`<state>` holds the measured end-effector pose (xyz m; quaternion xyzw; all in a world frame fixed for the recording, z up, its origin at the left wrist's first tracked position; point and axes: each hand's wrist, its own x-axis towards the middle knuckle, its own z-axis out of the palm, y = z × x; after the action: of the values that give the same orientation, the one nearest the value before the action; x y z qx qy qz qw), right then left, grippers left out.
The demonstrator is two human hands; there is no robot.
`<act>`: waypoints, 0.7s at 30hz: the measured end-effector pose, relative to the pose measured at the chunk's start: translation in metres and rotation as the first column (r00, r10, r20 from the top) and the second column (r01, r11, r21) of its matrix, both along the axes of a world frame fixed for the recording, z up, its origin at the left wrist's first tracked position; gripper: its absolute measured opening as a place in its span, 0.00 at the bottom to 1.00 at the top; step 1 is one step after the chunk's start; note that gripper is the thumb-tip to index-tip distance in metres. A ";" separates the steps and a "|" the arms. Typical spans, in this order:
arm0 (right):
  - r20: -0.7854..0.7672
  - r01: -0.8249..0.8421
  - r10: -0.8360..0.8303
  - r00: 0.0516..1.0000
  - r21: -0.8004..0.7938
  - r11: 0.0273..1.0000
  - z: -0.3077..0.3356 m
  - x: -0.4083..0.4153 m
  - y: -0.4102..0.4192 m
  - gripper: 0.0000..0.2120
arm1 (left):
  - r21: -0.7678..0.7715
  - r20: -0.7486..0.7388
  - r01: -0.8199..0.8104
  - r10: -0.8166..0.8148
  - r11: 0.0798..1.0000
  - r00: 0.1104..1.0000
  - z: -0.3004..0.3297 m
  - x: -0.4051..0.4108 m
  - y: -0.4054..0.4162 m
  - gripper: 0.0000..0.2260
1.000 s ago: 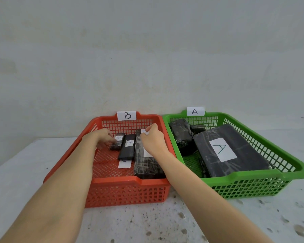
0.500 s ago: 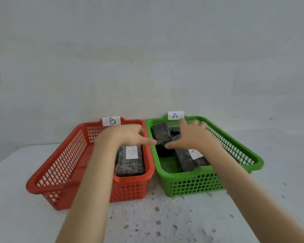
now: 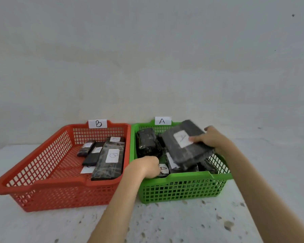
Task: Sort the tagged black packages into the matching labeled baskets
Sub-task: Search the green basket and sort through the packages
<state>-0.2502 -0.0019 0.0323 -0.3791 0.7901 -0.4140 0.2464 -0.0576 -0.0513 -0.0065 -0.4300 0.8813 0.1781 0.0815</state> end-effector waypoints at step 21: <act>-0.689 -0.263 0.238 0.684 0.072 0.962 -0.017 0.025 0.004 0.21 | 0.142 0.109 -0.027 0.011 0.989 0.994 -0.015 -0.019 -0.007 0.18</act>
<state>-0.2249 0.0019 0.0152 -0.6142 0.7583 -0.2178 -0.0185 -0.0764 -0.0582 -0.0217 -0.4403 0.8564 0.2183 0.1581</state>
